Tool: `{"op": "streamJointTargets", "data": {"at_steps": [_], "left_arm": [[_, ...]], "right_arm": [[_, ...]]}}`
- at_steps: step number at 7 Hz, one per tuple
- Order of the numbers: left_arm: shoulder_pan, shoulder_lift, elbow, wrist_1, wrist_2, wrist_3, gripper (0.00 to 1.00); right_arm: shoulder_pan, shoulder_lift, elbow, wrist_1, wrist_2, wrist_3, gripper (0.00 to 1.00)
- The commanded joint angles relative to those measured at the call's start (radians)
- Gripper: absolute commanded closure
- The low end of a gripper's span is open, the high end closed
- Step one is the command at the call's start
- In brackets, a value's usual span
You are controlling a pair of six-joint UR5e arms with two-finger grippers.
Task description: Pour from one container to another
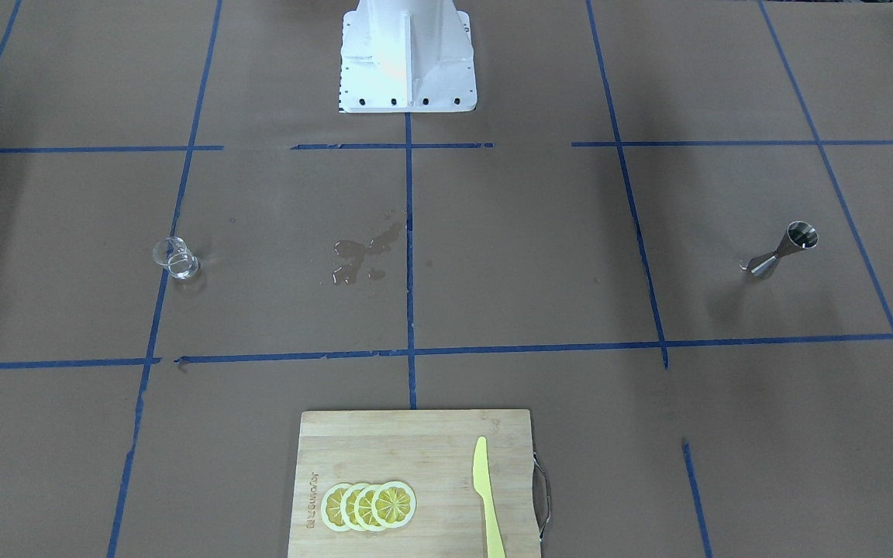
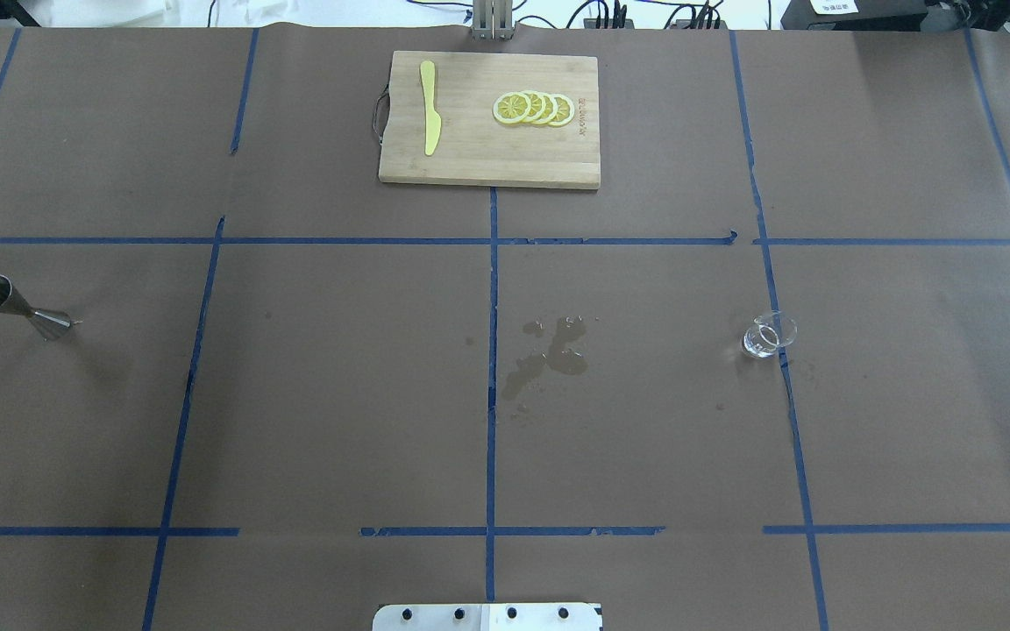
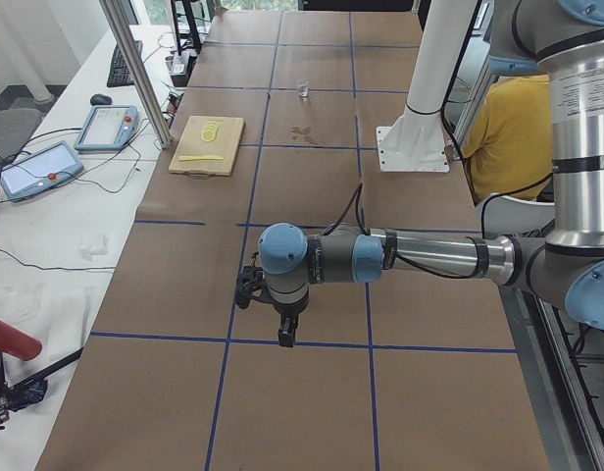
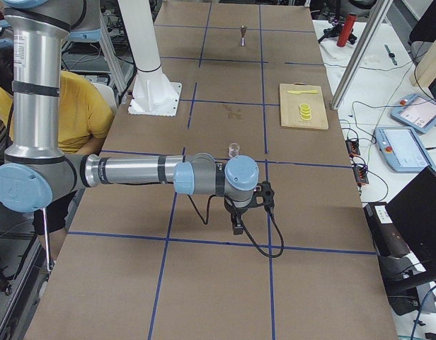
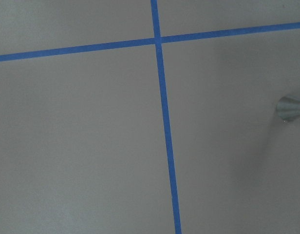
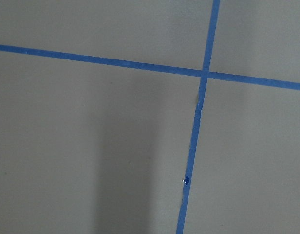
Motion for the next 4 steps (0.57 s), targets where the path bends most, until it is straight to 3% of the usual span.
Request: {"op": "streamJointTargets", "data": {"at_steps": [1,4], "left_arm": [[0.0,0.0,0.001,0.0,0.0,-0.002,0.0],[0.0,-0.002,0.003,-0.002,0.0,-0.002,0.0]], "right_arm": [[0.0,-0.004,-0.012,-0.001,-0.005,-0.004,0.0],[0.0,-0.003,-0.013,0.001,-0.014,-0.005,0.0]]}}
